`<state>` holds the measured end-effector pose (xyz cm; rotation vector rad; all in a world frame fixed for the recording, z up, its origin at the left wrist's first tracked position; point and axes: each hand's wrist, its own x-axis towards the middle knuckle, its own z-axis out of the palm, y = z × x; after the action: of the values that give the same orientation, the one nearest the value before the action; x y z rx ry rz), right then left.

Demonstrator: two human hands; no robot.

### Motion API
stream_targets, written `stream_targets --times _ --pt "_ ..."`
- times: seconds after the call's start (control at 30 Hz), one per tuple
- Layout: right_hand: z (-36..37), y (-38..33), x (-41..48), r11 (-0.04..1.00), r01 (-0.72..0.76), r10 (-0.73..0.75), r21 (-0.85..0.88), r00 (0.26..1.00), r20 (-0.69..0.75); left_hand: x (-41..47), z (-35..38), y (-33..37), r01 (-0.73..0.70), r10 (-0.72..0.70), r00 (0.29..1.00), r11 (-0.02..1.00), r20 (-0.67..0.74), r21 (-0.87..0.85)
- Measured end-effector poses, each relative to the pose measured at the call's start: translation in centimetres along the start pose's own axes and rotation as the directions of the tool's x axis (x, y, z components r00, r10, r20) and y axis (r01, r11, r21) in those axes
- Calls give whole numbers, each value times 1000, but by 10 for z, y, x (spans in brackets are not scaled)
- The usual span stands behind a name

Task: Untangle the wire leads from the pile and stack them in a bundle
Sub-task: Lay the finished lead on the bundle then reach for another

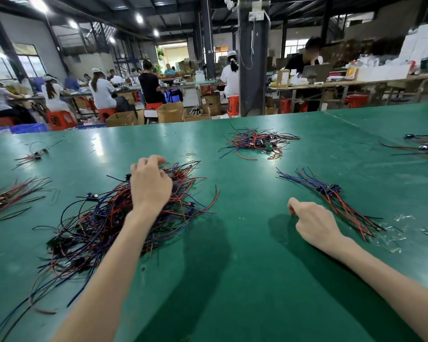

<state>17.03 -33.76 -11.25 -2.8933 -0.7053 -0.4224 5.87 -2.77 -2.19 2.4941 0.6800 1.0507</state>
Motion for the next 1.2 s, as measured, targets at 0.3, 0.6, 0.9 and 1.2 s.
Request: stream_targets --times 0.3,0.6,0.9,1.2 --pt "3 4 0 996 10 -6 86 999 -53 30 -17 -49 85 -204 931 928 303 363" --pt "7 5 0 994 5 3 105 997 -77 32 -29 -37 19 -74 985 943 154 332" --pt "7 4 -1 992 5 6 128 997 -83 34 -35 -30 -118 202 971 870 -127 480" --pt "4 3 -1 987 -24 29 160 999 -29 27 -30 -25 72 -17 993 879 -119 471"
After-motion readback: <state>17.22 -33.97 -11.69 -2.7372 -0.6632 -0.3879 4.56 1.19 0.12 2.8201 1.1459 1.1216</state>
